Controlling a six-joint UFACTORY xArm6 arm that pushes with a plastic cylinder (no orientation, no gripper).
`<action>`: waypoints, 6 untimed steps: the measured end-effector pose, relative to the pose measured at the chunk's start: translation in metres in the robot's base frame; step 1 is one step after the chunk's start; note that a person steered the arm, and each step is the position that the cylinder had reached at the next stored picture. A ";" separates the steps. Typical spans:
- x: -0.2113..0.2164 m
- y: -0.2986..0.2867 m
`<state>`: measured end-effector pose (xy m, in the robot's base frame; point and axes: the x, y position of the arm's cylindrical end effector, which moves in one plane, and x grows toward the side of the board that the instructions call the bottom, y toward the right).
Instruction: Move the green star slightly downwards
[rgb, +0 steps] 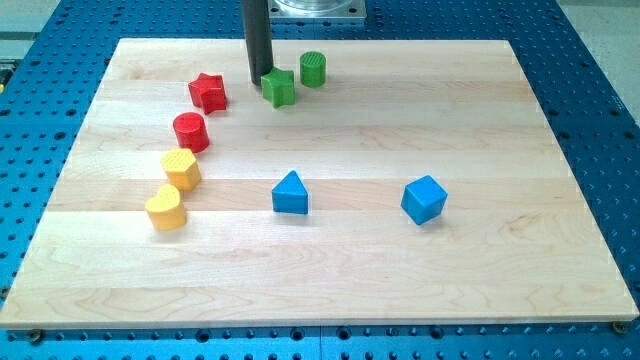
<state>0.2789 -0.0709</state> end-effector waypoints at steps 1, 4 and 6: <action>-0.009 0.002; -0.025 0.002; 0.023 0.016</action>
